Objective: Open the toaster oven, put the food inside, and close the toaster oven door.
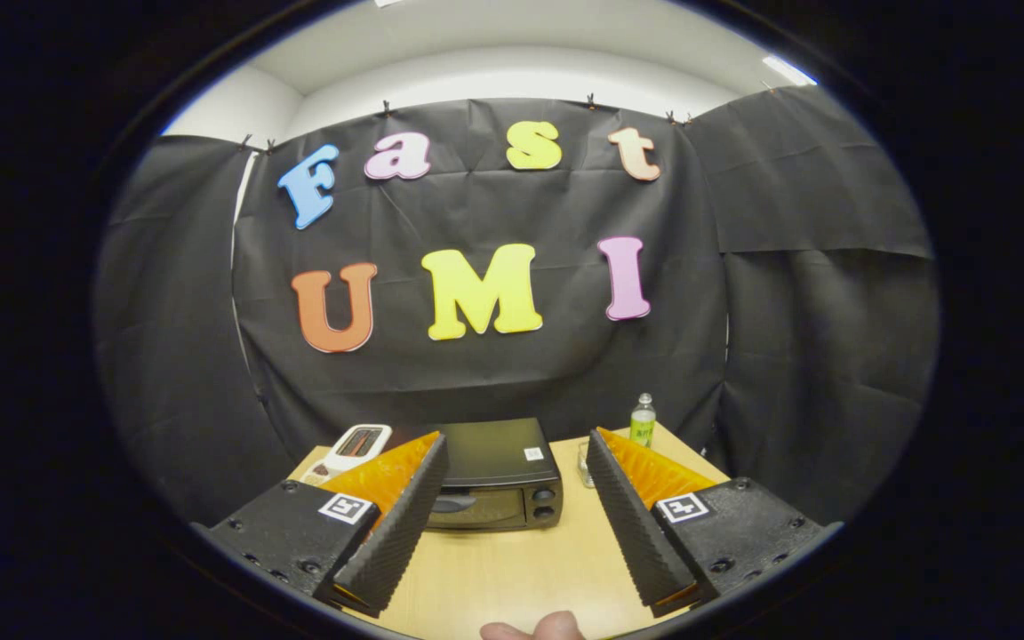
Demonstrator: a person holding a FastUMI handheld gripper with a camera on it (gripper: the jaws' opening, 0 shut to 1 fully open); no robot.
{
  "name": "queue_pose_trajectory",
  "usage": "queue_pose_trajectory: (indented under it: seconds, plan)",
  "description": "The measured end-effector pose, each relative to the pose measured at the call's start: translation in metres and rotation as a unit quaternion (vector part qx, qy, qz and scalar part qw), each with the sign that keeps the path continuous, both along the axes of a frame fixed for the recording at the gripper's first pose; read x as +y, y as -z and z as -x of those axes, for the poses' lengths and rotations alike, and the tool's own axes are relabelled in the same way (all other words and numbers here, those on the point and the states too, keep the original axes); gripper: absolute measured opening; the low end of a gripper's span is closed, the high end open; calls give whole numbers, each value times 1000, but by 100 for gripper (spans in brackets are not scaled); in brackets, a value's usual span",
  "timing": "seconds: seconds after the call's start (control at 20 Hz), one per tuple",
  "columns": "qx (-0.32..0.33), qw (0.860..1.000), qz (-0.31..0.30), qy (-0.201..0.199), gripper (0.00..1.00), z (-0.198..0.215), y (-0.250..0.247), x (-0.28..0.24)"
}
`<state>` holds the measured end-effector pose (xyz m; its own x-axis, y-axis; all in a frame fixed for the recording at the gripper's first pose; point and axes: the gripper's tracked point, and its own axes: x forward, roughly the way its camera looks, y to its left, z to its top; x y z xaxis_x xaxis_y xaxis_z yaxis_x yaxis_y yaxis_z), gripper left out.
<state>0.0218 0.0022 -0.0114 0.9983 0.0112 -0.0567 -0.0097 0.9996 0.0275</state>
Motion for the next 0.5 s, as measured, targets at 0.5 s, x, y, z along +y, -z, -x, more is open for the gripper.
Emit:
queue_pose_trajectory:
  seconds: [0.5]
  plan:
    - [47,997,-2,-59,100,-80,55,59]
